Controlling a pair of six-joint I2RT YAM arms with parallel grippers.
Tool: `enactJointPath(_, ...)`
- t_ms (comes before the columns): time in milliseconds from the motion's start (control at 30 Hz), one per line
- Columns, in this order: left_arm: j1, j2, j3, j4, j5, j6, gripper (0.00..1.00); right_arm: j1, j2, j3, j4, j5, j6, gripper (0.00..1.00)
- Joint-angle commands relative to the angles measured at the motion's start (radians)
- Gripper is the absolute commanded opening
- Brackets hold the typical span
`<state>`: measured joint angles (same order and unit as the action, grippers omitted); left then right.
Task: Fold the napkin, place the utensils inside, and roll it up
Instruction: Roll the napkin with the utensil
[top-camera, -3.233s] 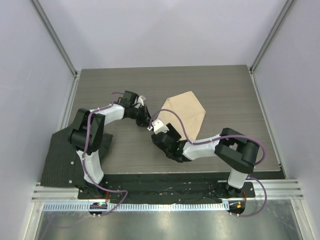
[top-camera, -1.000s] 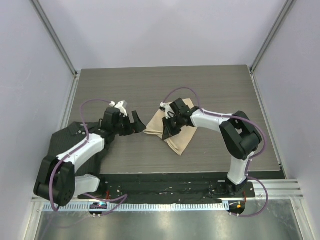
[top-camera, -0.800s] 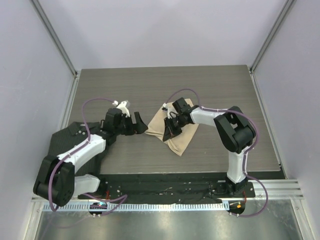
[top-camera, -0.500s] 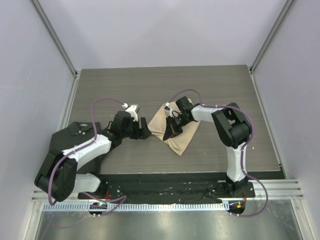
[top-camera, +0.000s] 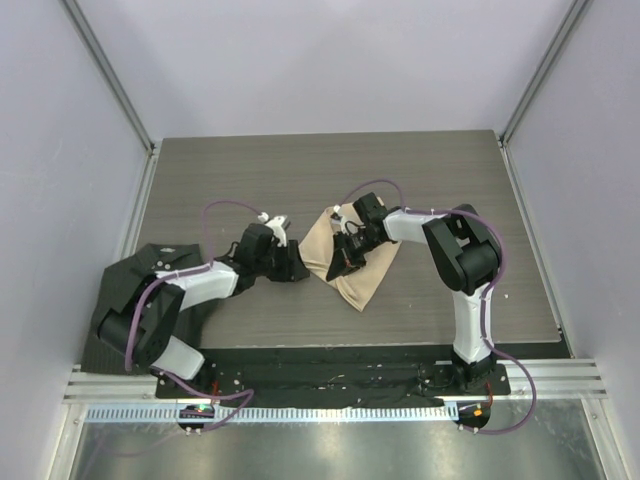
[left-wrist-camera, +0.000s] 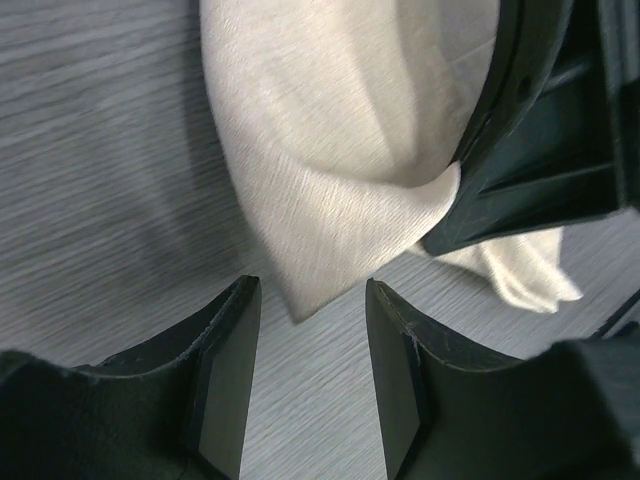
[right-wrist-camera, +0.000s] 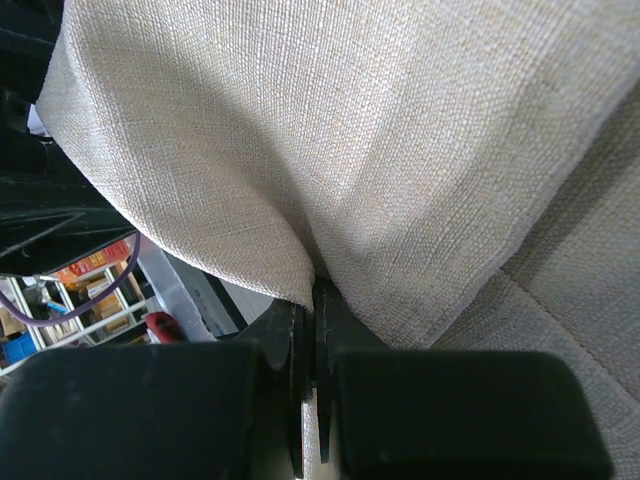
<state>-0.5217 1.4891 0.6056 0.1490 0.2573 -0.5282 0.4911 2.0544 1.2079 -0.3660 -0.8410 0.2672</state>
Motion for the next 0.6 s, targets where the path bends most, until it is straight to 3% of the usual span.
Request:
enactJointPath(0,-0.001,0.042,0.066,0.172,0.034,-0.076,0.5,-0.014,0.018,0.013,-0.008,0.057,-0.01,0.01)
enactJointPath(433,0.094,0.143,0.071,0.418,0.037,-0.239,0.5,-0.023,0.029,0.013,-0.011,0.057,-0.011,0.01)
enactJointPath(567,0.123,0.1,0.017,0.515,0.059,-0.242,0.63,-0.026,0.033,0.016,-0.013,0.042,-0.006,0.01)
